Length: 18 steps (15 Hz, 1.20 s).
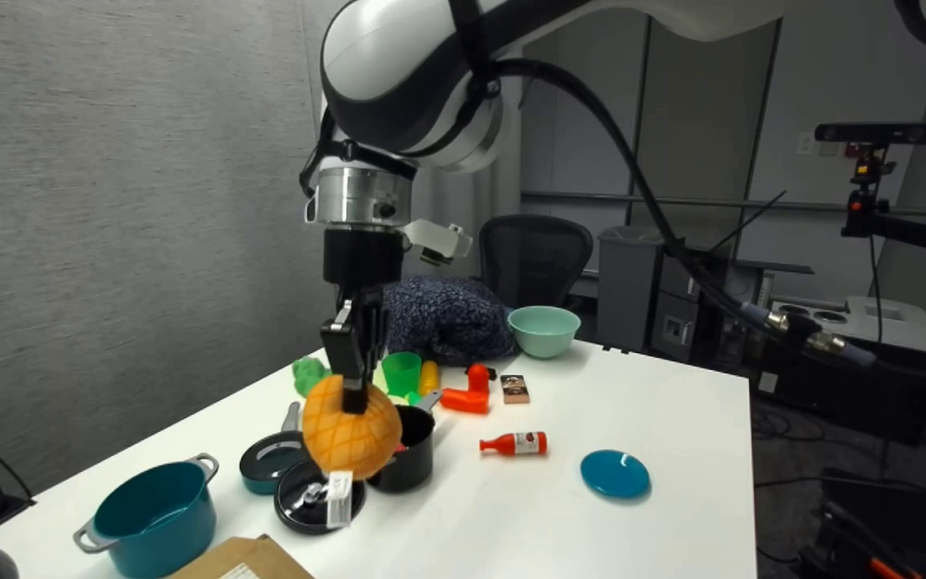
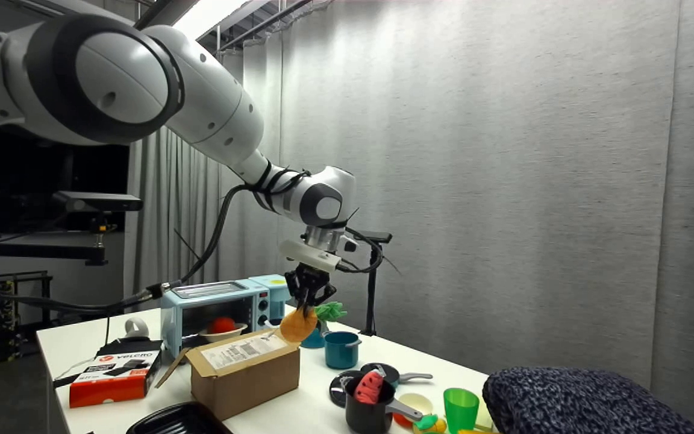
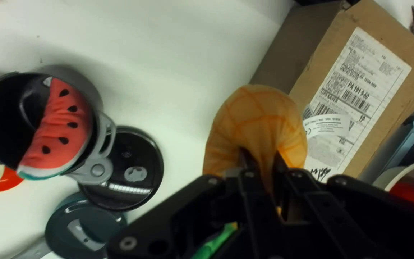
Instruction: Remove the pineapple plush toy from the black pot and put it on the table
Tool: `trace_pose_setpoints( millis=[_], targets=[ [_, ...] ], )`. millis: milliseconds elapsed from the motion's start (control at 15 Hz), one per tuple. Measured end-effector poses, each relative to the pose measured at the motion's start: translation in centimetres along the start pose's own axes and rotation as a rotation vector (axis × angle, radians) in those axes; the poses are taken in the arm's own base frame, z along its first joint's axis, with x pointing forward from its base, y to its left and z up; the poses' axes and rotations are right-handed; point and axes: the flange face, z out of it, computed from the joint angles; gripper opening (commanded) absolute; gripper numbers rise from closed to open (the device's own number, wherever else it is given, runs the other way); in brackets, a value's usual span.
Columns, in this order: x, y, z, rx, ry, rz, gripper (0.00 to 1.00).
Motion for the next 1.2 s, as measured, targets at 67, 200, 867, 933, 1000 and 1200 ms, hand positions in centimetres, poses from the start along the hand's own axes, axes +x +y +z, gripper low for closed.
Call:
trace_pose_setpoints(
  millis=[67, 200, 867, 933, 1000, 1200],
  targets=[
    [-0.3, -1.2, 1.9, 0.013, -0.036, -0.017, 0.03],
    [-1.4, -4.2, 6.4, 0.053, -0.119, -0.061, 0.03],
    [-5.6, -10.3, 13.5, 0.133, -0.275, -0.165, 0.03],
    [-6.1, -10.2, 13.4, 0.14, -0.277, -0.17, 0.03],
    [-6.7, -10.2, 13.3, 0.144, -0.28, -0.177, 0.03],
    [-8.8, -10.2, 12.4, 0.143, -0.286, -0.191, 0.03]
  ],
)
